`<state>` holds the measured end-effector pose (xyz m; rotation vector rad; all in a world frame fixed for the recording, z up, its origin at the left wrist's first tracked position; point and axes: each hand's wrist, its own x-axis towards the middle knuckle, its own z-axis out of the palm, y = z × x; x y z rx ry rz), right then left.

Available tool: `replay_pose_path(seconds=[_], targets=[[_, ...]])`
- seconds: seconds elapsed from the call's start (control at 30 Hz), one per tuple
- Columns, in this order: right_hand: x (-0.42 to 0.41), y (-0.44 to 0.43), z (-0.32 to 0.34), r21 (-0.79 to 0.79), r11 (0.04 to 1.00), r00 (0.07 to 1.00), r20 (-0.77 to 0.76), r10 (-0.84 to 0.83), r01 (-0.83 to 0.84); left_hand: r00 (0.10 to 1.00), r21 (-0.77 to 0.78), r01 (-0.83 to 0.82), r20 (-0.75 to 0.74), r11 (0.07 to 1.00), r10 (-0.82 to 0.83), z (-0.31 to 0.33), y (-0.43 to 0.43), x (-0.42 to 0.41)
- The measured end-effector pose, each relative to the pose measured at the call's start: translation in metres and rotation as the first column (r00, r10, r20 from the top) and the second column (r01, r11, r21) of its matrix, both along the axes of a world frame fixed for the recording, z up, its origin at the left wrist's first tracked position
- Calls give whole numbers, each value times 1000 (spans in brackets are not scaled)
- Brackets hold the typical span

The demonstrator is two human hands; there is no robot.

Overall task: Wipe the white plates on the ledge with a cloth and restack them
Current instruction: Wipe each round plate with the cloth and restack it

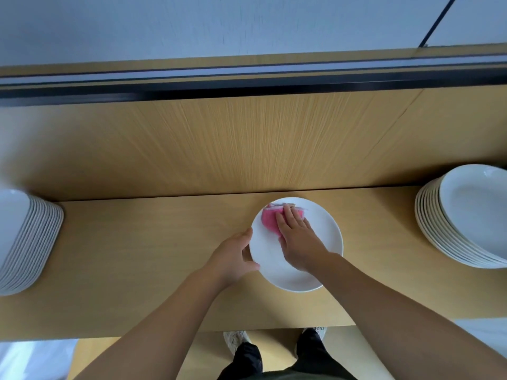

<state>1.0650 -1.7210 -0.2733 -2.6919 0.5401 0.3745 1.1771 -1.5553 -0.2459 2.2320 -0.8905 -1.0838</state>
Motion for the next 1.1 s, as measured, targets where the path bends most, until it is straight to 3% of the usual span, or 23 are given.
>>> replay_pose_path(seconds=[0.2,0.47,0.63,0.77,0.93,1.1], targets=[[7,15,-3,-58,998,999,36,-6,8,1000,24,-22,-12,999,22,0,0,3],[-4,22,-18,61,982,977,126,173,-181,997,45,55,58,997,-57,2,-5,9],[-20,18,-17,108,940,937,171,304,-325,964,107,178,181,978,-195,4,-6,15],[-34,14,-8,162,894,900,206,384,-418,888,215,316,276,924,-368,10,-8,21],[-55,-9,5,221,815,844,152,514,-536,837,292,359,320,886,-444,10,-11,26],[-67,-43,20,289,765,796,-20,605,-575,829,279,370,332,886,-451,6,-10,27]])
